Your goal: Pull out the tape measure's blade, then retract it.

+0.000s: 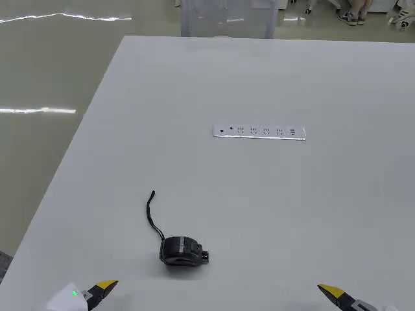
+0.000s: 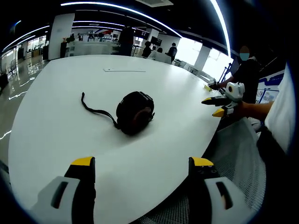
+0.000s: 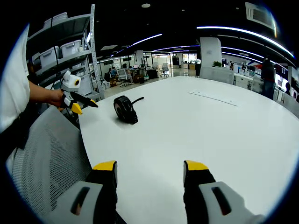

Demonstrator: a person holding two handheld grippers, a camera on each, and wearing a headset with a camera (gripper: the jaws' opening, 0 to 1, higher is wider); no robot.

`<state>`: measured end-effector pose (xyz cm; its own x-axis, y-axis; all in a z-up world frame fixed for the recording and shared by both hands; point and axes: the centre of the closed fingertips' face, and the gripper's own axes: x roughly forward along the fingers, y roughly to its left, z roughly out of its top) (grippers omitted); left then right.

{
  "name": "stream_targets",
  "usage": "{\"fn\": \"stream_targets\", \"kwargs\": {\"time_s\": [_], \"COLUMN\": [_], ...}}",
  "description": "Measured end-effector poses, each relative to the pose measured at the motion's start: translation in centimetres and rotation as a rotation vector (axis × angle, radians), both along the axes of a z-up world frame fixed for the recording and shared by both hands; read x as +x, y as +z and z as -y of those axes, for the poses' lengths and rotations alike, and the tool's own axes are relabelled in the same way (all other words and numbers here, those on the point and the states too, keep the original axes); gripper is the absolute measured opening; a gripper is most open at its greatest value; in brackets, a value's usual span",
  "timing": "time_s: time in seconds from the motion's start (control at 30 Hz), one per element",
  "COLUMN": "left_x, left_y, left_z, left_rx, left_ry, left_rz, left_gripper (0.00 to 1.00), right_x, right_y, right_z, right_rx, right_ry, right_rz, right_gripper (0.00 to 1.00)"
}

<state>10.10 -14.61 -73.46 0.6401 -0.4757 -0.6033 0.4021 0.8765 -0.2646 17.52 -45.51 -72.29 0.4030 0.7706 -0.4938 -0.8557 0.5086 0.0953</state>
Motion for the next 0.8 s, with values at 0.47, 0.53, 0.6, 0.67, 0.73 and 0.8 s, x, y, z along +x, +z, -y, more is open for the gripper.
{"fn": "stream_targets", "kwargs": {"time_s": [0.47, 0.53, 0.6, 0.67, 0.73, 0.8], "left_x": [-0.52, -0.43, -0.38, -0.35, -0.35, -0.37], "left_y": [0.03, 0.27, 0.23, 0.25, 0.33, 0.31], "left_z": [0.33, 0.47, 0.47, 0.52, 0.56, 0.54], "left_rx": [-0.016, -0.018, -0.017, -0.016, -0.016, -0.017], "left_ry": [0.013, 0.012, 0.009, 0.005, 0.004, 0.005], "left_rz": [0.010, 0.014, 0.016, 0.017, 0.018, 0.016], "left_gripper": [0.81, 0.81, 0.81, 0.81, 0.81, 0.81], "right_x": [-0.17, -0.32, -0.43, -0.47, -0.48, -0.52], "right_y": [0.03, 0.02, 0.00, 0.02, 0.02, 0.06], "right_z": [1.08, 0.98, 0.91, 0.87, 0.87, 0.79], "right_rx": [0.015, 0.014, 0.011, 0.011, 0.011, 0.010], "right_ry": [-0.049, -0.043, -0.038, -0.036, -0.034, -0.031], "right_rz": [0.005, 0.004, 0.003, 0.003, 0.004, 0.001], "right_gripper": [0.57, 0.58, 0.58, 0.58, 0.58, 0.58]}}
